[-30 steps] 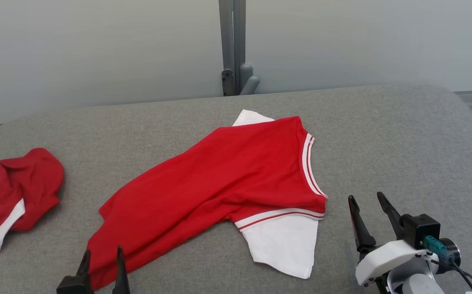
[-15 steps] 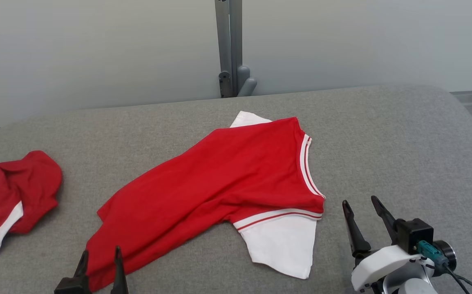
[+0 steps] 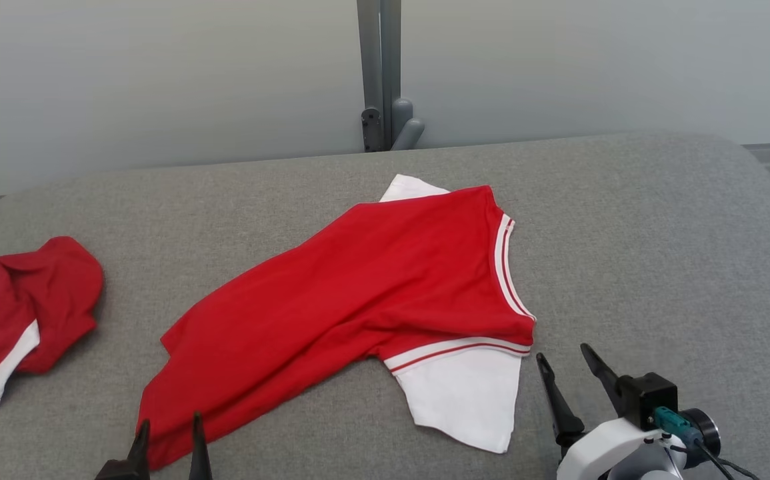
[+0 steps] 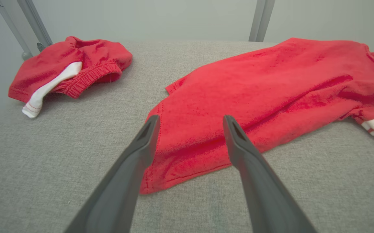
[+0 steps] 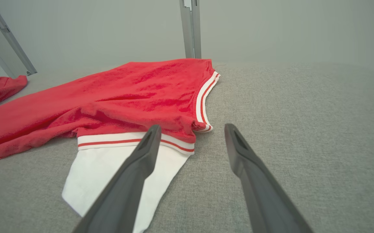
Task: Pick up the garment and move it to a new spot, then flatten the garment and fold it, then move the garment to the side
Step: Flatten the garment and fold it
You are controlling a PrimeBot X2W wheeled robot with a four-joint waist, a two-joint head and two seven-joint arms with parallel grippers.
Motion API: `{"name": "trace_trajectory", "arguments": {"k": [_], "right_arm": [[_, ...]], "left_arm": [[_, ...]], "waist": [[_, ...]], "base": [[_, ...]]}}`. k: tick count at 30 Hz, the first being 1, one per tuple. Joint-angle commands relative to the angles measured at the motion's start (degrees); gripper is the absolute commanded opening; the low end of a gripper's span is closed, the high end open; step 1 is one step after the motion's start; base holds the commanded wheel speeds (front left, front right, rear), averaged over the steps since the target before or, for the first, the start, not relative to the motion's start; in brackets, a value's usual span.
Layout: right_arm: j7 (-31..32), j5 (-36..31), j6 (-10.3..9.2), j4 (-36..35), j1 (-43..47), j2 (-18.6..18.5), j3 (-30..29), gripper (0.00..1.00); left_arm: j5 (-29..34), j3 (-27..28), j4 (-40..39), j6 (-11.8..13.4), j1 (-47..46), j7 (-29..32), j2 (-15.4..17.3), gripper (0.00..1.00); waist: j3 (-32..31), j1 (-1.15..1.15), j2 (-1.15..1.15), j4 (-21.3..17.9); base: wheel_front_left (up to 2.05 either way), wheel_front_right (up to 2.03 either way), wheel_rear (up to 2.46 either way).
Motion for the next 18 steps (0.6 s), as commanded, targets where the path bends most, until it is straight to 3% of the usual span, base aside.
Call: {"name": "trace_trajectory", "arguments": {"k": [1,7,18], "right_arm": [[0.0,0.4,-0.07,1.0,0.3,-0.2,0.8,1.00],[0.0,1.2,-0.07,4.1,-0.9,-0.2,3.8,1.00],[0.0,0.4,-0.06,4.5,-2.3,-0.2,4.0,1.00]], "left_arm": [[-0.7,0.0,0.7,0.5,0.6,0.0,0.1,1.00],[-3.4,0.5,4.8,1.3,-0.1,0.0,0.2,1.00],[-5.8,2.3,6.2,2.1,-0.7,0.0,0.2,1.00]], "waist": [[0.9,0.00,0.00,0.5],[3.2,0.00,0.00,1.3],[4.9,0.00,0.00,1.1]], "base": [[0.00,0.00,0.00],[0.00,0.00,0.00],[0.00,0.00,0.00]]}}
